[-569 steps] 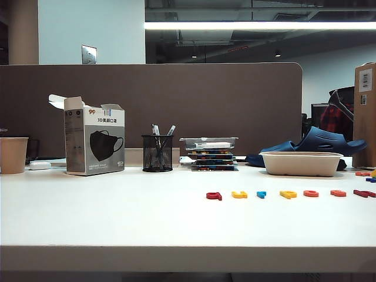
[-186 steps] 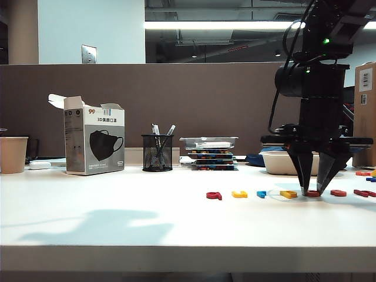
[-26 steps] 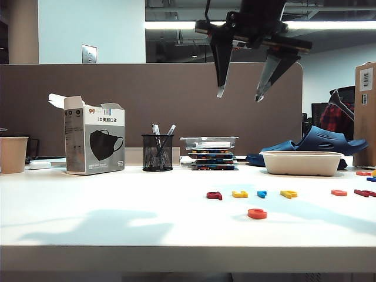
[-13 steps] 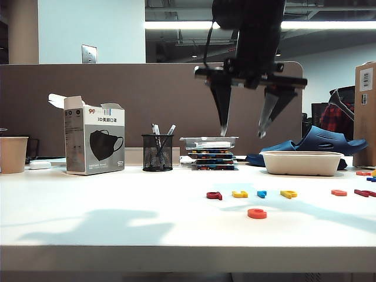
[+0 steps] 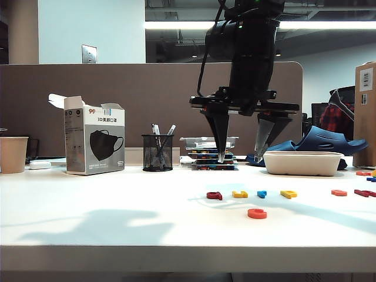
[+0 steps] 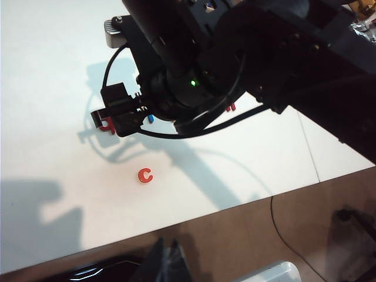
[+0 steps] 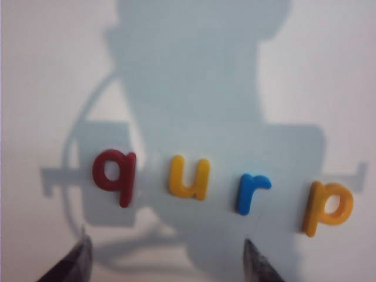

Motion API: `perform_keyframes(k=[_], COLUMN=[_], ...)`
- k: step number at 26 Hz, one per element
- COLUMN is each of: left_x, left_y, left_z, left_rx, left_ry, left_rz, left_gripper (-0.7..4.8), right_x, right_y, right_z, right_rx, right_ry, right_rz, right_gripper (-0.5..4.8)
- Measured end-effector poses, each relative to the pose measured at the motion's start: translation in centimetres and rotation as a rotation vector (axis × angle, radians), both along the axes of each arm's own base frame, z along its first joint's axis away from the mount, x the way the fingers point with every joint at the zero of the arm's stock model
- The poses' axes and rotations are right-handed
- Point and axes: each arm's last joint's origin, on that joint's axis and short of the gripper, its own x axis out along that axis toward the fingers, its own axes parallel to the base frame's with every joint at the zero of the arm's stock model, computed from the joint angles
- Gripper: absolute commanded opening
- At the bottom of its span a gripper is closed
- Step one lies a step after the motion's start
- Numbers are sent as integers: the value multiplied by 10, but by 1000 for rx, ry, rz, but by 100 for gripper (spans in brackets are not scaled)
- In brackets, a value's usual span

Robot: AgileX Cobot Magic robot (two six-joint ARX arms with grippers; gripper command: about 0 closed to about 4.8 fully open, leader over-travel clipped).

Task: Select the appropriate letters from the row of letter magnets placed on the table to arrange into the word "cup".

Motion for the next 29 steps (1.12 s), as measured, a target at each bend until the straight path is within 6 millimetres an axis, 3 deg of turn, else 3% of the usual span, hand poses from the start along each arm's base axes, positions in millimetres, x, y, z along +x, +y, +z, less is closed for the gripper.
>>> perform_keyframes(k=[3,7,14,29], left_x=[0,0,0,0], left_y=[0,0,0,0], left_z=[0,0,0,0], left_rx=[0,0,0,0], left_ry=[0,0,0,0], left_rz=[-1,0,0,0], left_gripper=[-5,-5,-5,-5], right_x=[2,3,9,18], right_y=[1,2,6,2], right_z=[0,-2,-30,-37], right_rx=[10,10,-3,9], right_ry=[-18,-16,57,46], right_rz=[0,-1,-2,-39], right_gripper=[235,234,234,234])
